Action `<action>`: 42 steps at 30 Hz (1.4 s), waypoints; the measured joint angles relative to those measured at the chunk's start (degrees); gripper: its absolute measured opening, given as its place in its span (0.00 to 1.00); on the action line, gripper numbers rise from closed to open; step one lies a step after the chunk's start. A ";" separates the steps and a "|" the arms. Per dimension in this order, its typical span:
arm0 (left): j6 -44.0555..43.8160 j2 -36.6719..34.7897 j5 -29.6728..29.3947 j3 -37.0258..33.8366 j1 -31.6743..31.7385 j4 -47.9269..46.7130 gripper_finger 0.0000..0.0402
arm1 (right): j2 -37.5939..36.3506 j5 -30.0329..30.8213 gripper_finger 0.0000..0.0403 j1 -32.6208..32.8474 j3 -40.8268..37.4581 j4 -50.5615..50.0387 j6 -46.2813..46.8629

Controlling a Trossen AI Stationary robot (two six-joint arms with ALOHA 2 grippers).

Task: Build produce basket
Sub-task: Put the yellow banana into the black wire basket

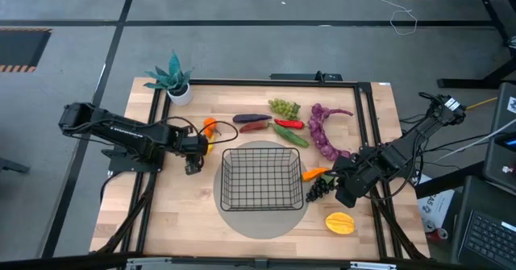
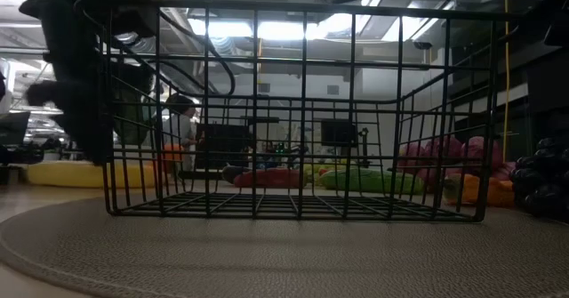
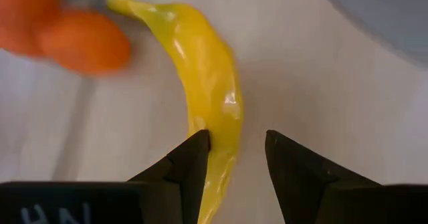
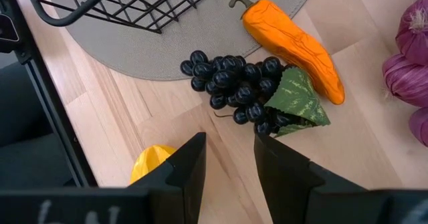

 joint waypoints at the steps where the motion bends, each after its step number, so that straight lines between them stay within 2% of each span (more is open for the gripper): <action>1: -0.41 0.02 -0.57 -0.04 0.01 0.16 0.37 | 0.00 0.00 0.33 0.00 0.00 0.02 0.00; 13: -0.65 -0.80 -2.84 -0.10 -0.05 2.97 0.37 | 0.00 0.00 0.33 0.00 0.00 0.02 0.00; 17: -0.85 -0.91 -3.11 0.78 -0.05 2.62 0.37 | 0.00 -0.07 0.33 0.00 0.00 0.02 0.00; 20: -3.47 -0.93 -5.50 1.91 0.02 2.46 0.37 | 0.00 -0.35 0.33 0.00 0.00 0.02 0.02; 27: -3.67 -0.95 -5.71 2.83 0.35 1.10 0.37 | 0.00 -0.46 0.33 0.00 0.00 0.04 0.02; 39: -2.85 -0.94 -5.65 2.83 2.20 -1.34 0.53 | 0.00 -0.92 0.33 0.00 0.00 0.04 0.02; 42: -0.47 0.12 -3.82 2.92 2.20 -0.56 0.55 | 0.00 -1.04 0.33 0.00 0.00 0.04 0.02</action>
